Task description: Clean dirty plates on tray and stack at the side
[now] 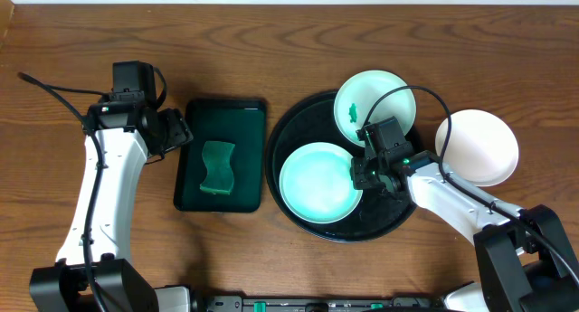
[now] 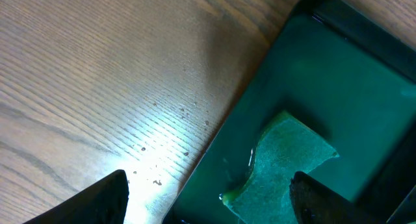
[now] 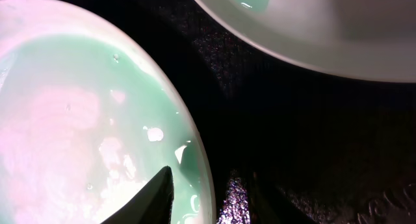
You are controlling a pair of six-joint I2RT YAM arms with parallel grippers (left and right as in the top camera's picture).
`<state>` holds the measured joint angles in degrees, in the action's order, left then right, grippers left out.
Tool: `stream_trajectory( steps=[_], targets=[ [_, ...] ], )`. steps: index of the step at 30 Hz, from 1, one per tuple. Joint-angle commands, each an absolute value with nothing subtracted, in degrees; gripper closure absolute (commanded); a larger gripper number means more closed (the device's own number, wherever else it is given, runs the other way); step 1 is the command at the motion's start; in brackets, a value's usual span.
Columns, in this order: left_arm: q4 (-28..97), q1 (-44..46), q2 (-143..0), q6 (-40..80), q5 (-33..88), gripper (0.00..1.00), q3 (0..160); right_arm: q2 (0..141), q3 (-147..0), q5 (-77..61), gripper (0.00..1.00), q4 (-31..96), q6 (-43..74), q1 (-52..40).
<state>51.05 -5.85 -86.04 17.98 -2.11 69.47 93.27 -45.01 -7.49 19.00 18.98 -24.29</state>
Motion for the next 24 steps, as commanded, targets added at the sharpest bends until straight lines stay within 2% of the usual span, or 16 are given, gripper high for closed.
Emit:
stream_trajectory(
  steps=[1,8,15,18,22,24],
  targets=[
    [51.4,-6.1,-86.0,17.8,-2.9,0.2,70.6,93.7,-45.2,-6.9,0.66,18.9,19.0,-24.8],
    [51.4,-6.1,-86.0,17.8,-2.9,0.2,70.6,93.7,-45.2,-5.8,0.66,19.5,19.0,-24.9],
    [51.4,-6.1,-86.0,17.8,-2.9,0.2,70.6,93.7,-44.6,-5.8,0.71,19.5,19.3,-24.9],
    [51.4,-6.1,-86.0,17.8,-2.9,0.2,70.6,93.7,-44.5,-5.9,0.81,19.4,19.3,-24.9],
    [51.4,-6.1,-86.0,17.8,-2.9,0.2,70.6,93.7,-44.5,-5.9,0.89,19.4,19.3,-24.9],
    [51.4,-6.1,-86.0,17.8,-2.9,0.2,70.6,93.7,-44.5,-5.9,0.98,19.4,19.3,-24.9]
  ],
)
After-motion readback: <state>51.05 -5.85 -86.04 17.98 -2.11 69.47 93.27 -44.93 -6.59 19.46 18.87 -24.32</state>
